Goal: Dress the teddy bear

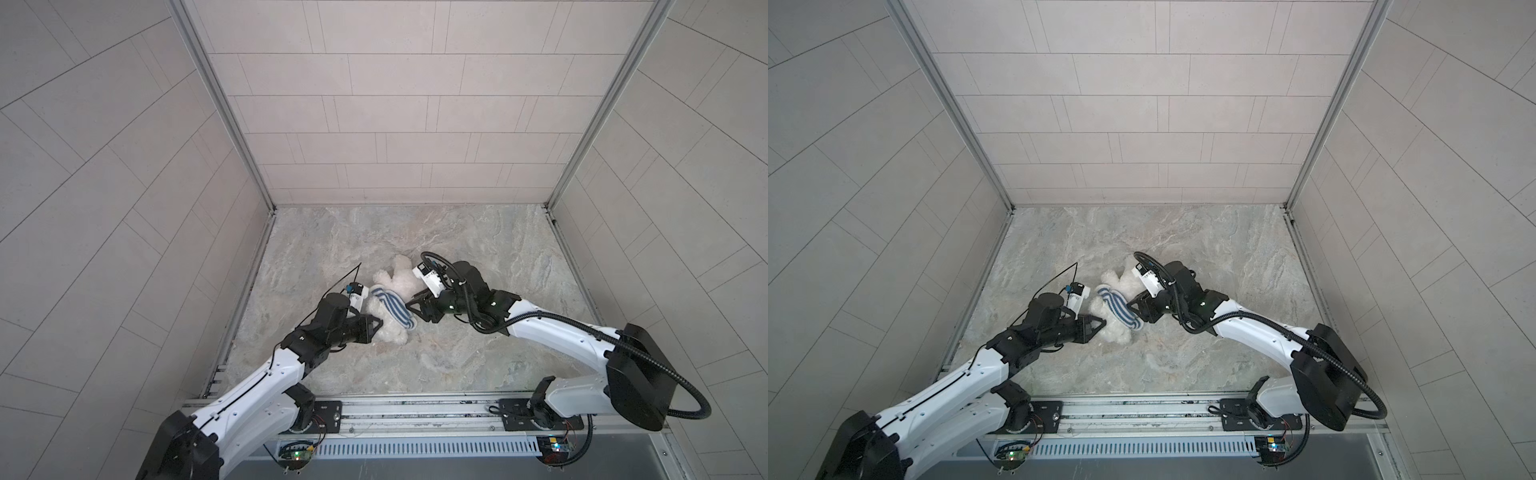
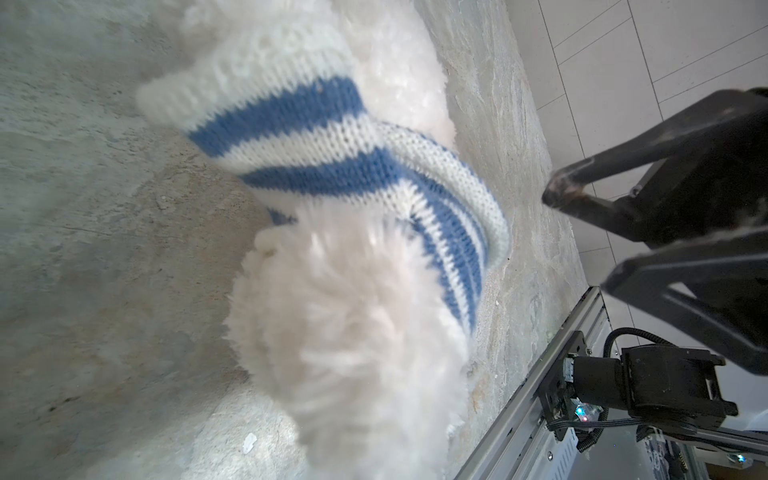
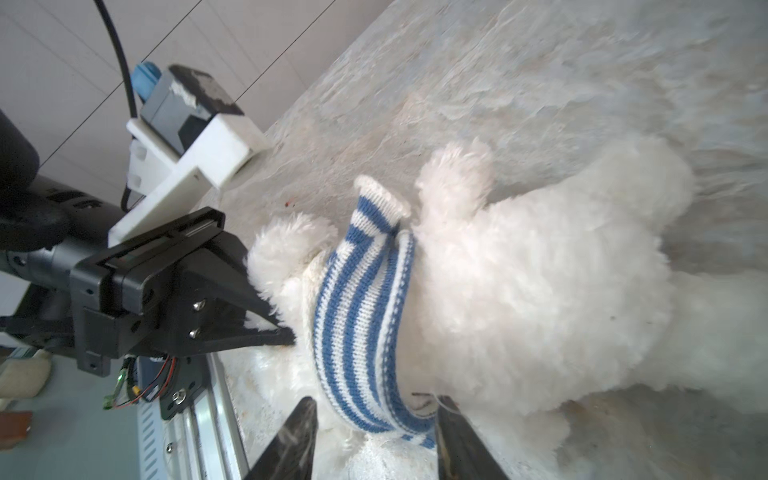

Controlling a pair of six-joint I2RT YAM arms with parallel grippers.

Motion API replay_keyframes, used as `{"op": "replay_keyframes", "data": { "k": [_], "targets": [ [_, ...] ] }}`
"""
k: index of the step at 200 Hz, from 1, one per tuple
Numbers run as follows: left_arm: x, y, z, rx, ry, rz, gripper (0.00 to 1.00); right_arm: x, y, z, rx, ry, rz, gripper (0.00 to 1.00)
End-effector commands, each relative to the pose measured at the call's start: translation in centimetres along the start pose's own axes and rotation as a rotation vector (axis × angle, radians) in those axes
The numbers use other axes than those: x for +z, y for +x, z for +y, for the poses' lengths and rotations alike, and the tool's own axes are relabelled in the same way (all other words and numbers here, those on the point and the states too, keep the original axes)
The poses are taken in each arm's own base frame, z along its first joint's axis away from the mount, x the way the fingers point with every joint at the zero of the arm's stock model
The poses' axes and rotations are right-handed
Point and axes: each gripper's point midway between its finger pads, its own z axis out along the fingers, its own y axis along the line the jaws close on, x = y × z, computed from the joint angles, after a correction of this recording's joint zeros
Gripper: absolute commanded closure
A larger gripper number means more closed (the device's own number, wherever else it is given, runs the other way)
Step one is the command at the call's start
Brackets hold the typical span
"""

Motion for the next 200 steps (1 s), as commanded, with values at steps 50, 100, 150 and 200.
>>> {"op": "replay_keyframes", "data": {
  "k": [50,100,150,200],
  "targets": [
    [-0.6,-1.3,-1.0,0.042,0.021,-0.035,1.0,2.0,0.0,0.7,-0.038,-0.075,0.053,0.63],
    [-0.7,-1.3,-1.2,0.039,0.029,-0.039,1.0,2.9,0.8,-0.1,-0.056,-0.049,0.09,0.63],
    [-0.9,-1.5,-1.4,0.041,0.035,-0.049,1.0,3.3,1.2,-0.6,-0.068,-0.028,0.102,0.82],
    [-0.9,-1.5,-1.3,0.04,0.032,-0.048,1.0,2.8,1.3,-1.0,-0.088,0.001,0.109,1.0]
  ]
}}
